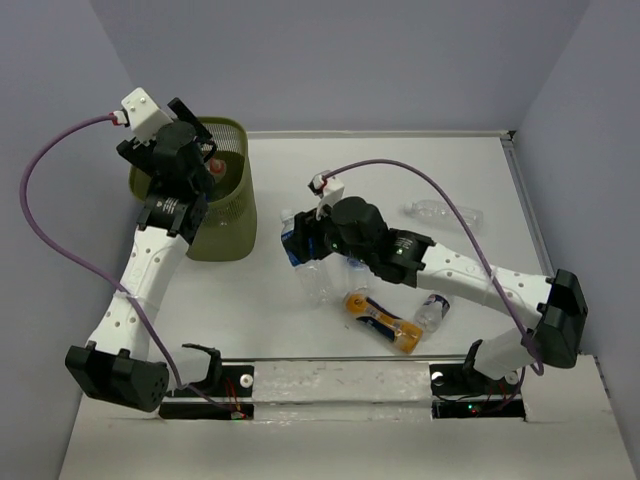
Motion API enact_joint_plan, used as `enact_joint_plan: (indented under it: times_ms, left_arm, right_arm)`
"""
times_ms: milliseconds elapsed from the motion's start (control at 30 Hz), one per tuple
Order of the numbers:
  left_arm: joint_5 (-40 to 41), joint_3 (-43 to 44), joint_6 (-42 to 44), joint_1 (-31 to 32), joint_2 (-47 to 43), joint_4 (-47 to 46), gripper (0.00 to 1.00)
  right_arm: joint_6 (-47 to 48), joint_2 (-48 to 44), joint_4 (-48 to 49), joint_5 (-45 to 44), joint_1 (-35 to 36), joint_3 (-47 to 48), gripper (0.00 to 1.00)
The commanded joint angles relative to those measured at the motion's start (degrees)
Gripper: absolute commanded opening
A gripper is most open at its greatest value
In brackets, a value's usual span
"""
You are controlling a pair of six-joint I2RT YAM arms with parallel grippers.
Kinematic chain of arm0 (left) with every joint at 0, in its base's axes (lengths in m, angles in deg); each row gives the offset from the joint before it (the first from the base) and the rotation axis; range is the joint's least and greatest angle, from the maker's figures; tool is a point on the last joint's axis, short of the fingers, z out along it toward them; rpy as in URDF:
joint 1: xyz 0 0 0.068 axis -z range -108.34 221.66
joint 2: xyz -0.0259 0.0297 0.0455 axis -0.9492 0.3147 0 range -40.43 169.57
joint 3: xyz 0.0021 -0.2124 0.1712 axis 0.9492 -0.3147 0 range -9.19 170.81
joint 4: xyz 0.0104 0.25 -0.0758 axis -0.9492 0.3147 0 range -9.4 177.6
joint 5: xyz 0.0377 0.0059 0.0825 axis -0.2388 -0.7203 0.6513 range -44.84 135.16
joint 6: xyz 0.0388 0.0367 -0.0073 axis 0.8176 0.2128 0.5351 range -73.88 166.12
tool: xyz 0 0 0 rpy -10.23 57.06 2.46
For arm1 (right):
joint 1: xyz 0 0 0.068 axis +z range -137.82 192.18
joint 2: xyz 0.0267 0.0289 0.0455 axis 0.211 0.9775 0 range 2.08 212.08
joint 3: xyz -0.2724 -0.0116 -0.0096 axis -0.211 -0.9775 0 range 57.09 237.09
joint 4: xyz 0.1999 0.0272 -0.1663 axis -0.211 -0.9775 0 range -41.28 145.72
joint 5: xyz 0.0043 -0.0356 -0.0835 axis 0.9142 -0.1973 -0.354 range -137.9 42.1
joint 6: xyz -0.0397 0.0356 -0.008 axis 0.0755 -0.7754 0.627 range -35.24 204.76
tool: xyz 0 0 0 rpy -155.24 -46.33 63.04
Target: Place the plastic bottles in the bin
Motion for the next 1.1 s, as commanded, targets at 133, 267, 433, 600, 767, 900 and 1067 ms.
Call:
enact_joint_plan:
  times_ms: [133,267,433,600,767,900,1067]
  left_arm:
    - [-6.79,1.96,-3.31,-0.07,-11.02,2.15,0.99]
    - [-13.28,0.03,-5.24,-0.07,-18.14,5.14,0.99]
    - [-24.45,-9.17,-10.77,-0.15,-27.11,11.02,0.99]
    - [-29.99,-18.15,-14.38,-0.07,-34.77,18.22,0.99]
    - [-36.13,-22.29,-15.79,-0.15,-41.36,25.69,0.98]
    - [-40.80,-23.35,-15.53,-0.07,-44.00,29.84,0.98]
    - [-50.64,-20.46,-13.68,0.02,-43.40,30.73,0.98]
  right_arm:
    - [10.43,4.47,2.45,-2.34,0.50,22.95,0.40]
    - [14.56,11.95,2.89,-4.01,0.50,37.01,0.38]
    - [18.87,25.73,7.89,-3.05,0.50,56.18,0.37]
    - [21.34,37.51,16.66,-3.40,0.50,69.19,0.37]
    - [20.11,46.93,24.23,-0.59,-0.55,76.25,0.37]
    - [19.93,51.69,24.77,1.44,-0.55,78.64,0.67]
    - [18.36,44.96,22.32,3.36,-2.22,71.38,0.98]
